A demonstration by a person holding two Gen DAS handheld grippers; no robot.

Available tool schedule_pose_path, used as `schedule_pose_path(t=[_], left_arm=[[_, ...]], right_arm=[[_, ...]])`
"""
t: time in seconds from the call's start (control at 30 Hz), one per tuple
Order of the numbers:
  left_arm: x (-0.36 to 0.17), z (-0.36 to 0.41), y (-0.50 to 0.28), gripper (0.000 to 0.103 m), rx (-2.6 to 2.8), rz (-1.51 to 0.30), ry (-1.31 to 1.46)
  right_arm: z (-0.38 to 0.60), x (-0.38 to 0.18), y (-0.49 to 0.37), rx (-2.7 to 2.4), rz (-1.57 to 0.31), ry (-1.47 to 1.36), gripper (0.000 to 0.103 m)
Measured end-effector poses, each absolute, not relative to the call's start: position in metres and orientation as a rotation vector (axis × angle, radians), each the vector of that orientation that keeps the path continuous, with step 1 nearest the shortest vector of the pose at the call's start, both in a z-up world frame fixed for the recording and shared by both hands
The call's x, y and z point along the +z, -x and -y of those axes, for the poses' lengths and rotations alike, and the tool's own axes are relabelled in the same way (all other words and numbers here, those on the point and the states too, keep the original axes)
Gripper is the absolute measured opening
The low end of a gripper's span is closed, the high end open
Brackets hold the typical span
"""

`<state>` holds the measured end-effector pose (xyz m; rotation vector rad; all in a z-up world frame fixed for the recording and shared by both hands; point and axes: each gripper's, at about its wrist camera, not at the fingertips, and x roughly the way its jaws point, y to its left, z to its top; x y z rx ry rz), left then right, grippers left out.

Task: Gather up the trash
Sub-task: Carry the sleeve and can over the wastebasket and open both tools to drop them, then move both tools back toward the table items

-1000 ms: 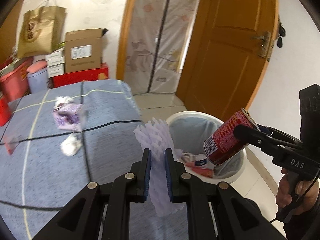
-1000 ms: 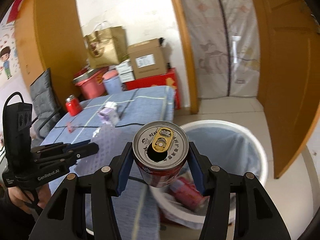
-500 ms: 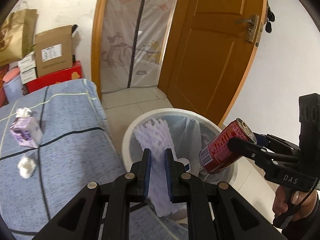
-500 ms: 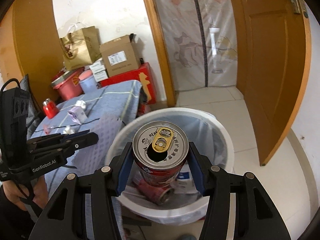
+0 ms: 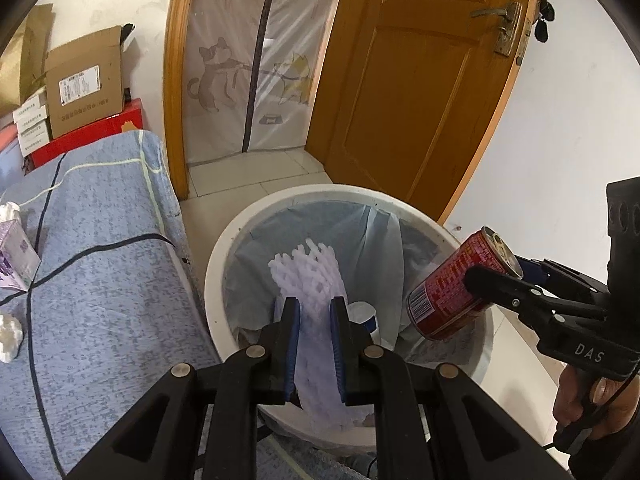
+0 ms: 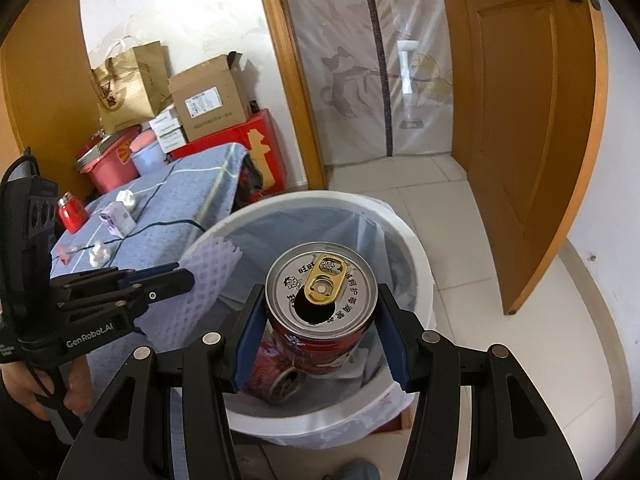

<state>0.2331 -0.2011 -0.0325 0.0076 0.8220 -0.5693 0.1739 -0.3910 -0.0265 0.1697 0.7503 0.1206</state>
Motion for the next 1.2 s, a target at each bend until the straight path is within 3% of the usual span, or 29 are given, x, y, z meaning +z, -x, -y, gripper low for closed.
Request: schedule_pose_path(t=[0.33,1.2], left_arm=[[-0.039,0.203,-0.233,0.034,-0.551,-0.823,-0.017],[0.004,0.145,-0.182,0.034,-0.488,-0.732,0.045]], right_arm=[[0.395,-0.036,-0.178,0.082,-0.768,-0.159,0.054],[0.346,0.008,-0.141,0.183,-0.677,-0.125,0.054]])
